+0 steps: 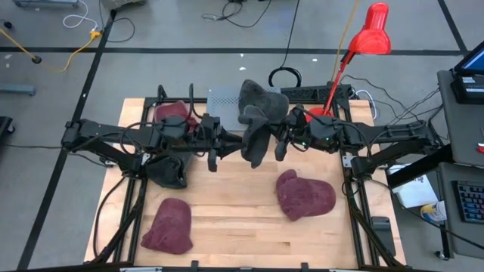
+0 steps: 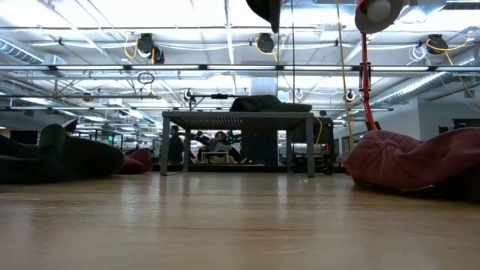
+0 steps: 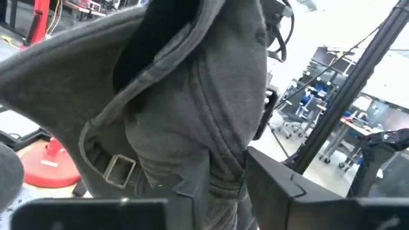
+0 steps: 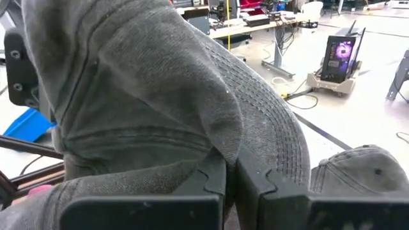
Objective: Pick & Place hat
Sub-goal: Stack the right black cap on the black cap on the shelf
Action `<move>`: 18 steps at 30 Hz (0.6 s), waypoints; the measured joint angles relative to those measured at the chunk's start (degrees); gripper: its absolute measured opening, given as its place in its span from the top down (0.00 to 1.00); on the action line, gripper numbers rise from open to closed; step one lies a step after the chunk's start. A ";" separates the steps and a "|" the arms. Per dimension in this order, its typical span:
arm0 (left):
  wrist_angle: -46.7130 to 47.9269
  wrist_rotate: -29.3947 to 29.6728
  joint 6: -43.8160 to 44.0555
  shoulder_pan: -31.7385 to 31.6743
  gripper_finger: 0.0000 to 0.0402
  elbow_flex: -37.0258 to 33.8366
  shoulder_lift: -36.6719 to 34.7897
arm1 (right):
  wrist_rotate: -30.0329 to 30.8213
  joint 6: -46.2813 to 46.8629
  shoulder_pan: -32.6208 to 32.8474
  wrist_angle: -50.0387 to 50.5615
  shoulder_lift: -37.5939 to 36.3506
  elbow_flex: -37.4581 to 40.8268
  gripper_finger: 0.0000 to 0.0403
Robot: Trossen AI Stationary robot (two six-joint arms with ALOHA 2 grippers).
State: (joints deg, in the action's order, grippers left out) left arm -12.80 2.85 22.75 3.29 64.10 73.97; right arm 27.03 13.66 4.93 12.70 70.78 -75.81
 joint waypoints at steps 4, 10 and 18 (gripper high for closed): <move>2.94 1.33 -1.34 0.00 0.80 0.00 -0.51 | -0.01 0.03 0.00 0.10 0.00 0.00 1.00; 3.15 2.74 -1.49 0.00 0.93 0.02 -0.63 | -0.01 -0.22 -0.02 1.07 0.00 0.00 1.00; -3.99 -7.68 7.29 -1.77 0.99 0.02 -0.63 | -0.34 -0.21 0.00 3.80 -0.02 0.00 0.94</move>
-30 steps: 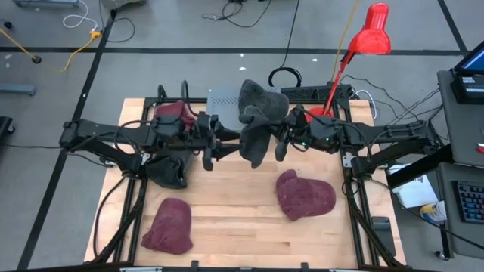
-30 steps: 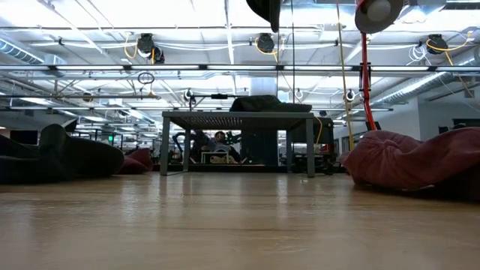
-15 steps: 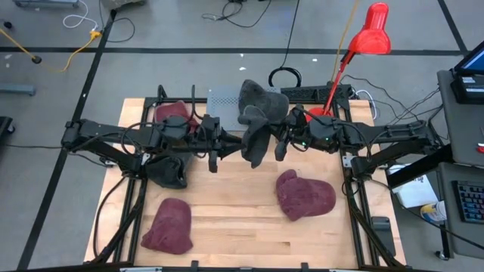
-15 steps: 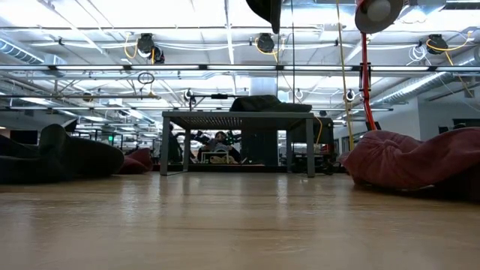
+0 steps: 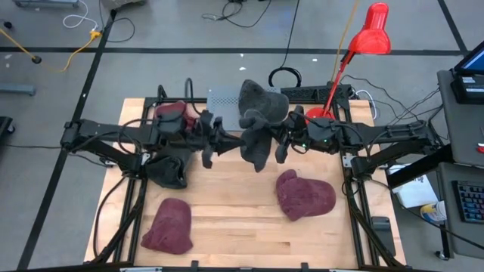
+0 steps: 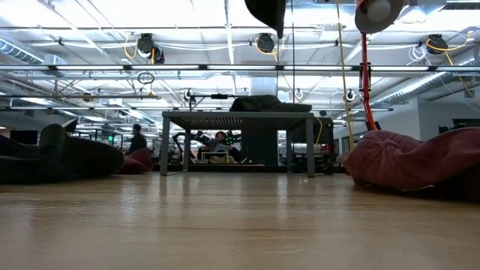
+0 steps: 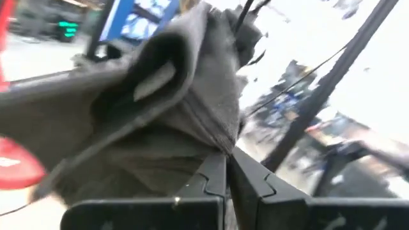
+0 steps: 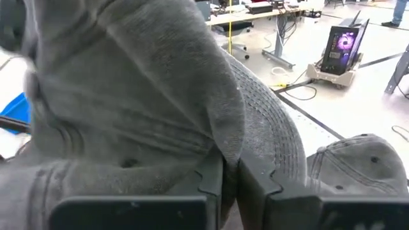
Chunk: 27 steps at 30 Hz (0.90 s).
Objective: Pick & Place hat
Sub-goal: Stack the right black cap on the black cap on the shelf
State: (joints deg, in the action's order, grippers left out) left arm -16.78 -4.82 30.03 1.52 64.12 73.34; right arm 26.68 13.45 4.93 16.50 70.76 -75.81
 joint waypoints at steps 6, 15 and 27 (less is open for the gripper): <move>-6.35 -8.40 8.89 -2.13 0.99 0.00 0.01 | -4.82 0.09 0.00 1.80 -0.04 0.00 0.89; -12.31 -14.72 17.71 -5.57 1.00 0.07 -0.09 | -10.30 10.45 0.04 17.54 -0.04 0.04 0.78; -7.63 -20.11 21.04 -14.24 1.00 4.76 -0.07 | -14.96 11.26 6.29 14.50 -0.04 0.07 0.77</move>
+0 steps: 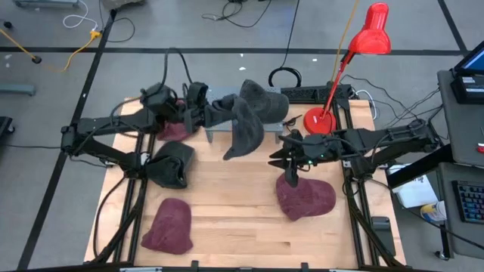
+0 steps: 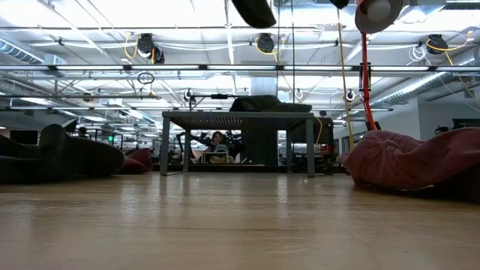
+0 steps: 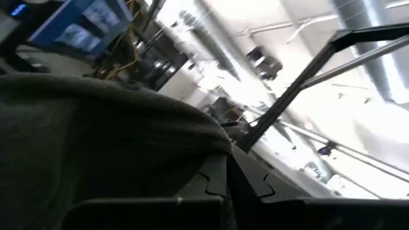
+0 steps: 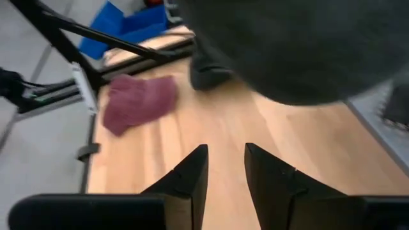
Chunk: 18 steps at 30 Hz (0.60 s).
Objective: Pick & Place hat
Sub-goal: Stack the right black cap on the black cap on the shelf
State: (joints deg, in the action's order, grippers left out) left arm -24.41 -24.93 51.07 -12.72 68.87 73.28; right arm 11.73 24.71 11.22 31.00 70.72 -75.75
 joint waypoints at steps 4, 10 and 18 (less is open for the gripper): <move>14.32 -5.65 -3.62 -4.32 1.00 5.62 0.37 | 0.02 0.07 1.67 -1.65 0.00 0.00 0.78; 35.09 -12.10 -11.36 -10.48 1.00 15.56 3.00 | 0.13 0.07 2.56 -2.62 0.00 0.00 0.78; 47.16 -16.67 -14.84 -16.52 1.00 24.23 6.80 | 0.40 -3.40 2.56 -5.32 0.00 0.00 0.78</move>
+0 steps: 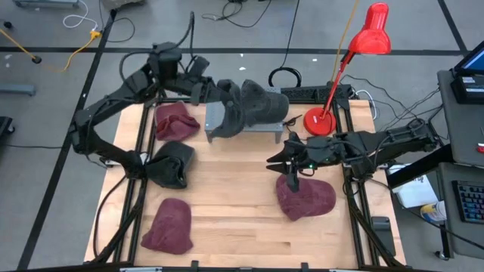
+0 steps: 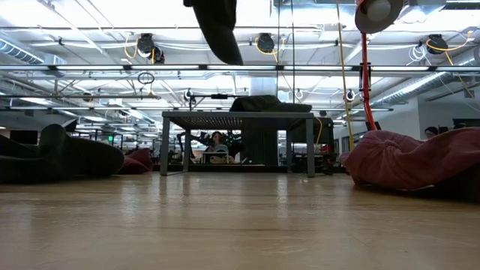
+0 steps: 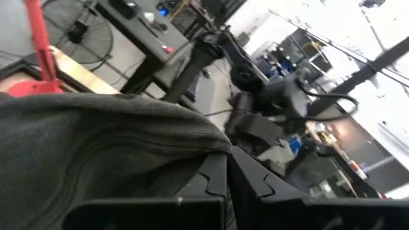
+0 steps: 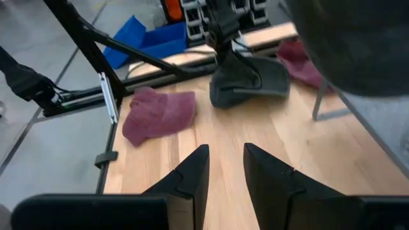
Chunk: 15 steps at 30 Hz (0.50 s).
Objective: Pick & Place hat
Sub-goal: Stack the right black cap on the black cap on the shelf
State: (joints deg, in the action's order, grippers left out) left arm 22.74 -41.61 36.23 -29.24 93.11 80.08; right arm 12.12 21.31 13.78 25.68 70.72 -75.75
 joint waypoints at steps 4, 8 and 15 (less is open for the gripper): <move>0.76 -0.09 0.92 -1.51 1.00 3.75 2.44 | 0.06 -4.71 -0.04 -2.72 0.00 0.00 0.78; 0.43 0.03 1.75 -1.68 1.00 8.76 5.87 | 0.22 -13.34 -0.04 -4.26 -0.41 0.00 0.78; 0.51 0.53 3.39 -2.27 1.00 17.26 14.00 | -0.08 -20.83 -0.18 -4.08 -2.83 -0.02 0.78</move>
State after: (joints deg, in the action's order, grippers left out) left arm 23.25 -41.08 39.62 -31.51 110.37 94.08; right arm 12.04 0.48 13.60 21.60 67.89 -75.77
